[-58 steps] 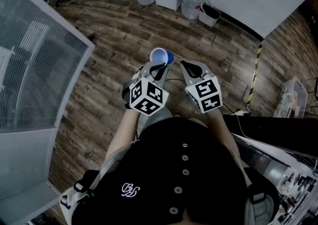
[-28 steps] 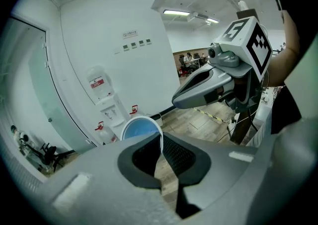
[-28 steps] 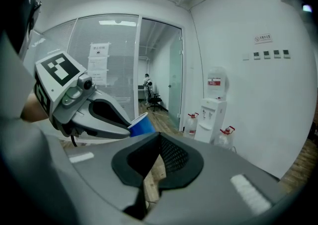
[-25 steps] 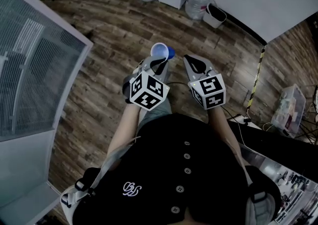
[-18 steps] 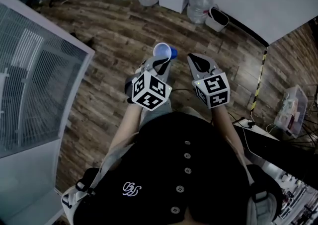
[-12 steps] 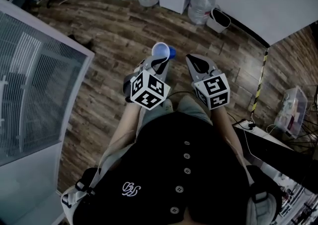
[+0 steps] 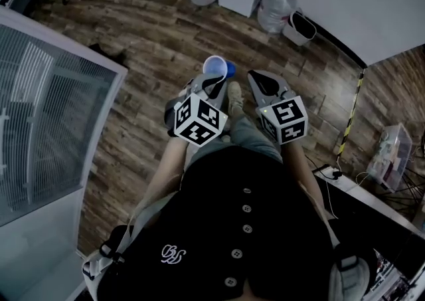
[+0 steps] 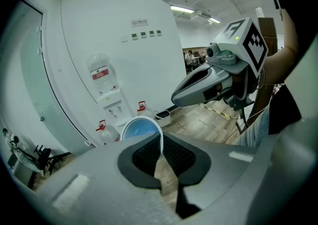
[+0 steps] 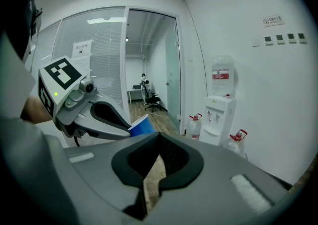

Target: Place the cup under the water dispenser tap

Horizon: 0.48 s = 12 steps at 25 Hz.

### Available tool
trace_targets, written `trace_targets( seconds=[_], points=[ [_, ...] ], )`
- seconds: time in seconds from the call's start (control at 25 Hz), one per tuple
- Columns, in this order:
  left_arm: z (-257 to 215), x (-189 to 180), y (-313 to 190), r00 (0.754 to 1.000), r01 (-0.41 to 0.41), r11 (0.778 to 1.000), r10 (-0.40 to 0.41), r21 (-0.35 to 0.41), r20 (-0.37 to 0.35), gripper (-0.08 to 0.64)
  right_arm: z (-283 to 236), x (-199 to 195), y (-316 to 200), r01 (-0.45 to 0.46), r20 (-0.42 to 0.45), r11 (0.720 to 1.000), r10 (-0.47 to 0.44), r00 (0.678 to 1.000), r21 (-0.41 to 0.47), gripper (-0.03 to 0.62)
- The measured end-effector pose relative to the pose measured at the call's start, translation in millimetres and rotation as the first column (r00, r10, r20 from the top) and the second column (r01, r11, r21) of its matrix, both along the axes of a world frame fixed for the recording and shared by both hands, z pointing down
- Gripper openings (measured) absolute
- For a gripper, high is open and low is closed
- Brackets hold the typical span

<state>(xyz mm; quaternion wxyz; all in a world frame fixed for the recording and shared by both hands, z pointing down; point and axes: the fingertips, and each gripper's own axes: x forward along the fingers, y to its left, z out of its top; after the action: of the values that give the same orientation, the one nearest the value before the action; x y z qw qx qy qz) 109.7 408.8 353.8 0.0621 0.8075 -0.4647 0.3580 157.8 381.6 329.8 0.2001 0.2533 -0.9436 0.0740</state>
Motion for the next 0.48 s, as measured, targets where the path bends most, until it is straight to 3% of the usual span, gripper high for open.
trace_targets(
  seconds=[0.48],
  points=[
    [-7, -53, -138, 0.999, 0.031, 0.999, -0.031, 0.023, 0.022, 0.015, -8, -52, -149, 0.021, 0.059, 0.999, -0.024, 0.998, 0.037, 0.0]
  ],
)
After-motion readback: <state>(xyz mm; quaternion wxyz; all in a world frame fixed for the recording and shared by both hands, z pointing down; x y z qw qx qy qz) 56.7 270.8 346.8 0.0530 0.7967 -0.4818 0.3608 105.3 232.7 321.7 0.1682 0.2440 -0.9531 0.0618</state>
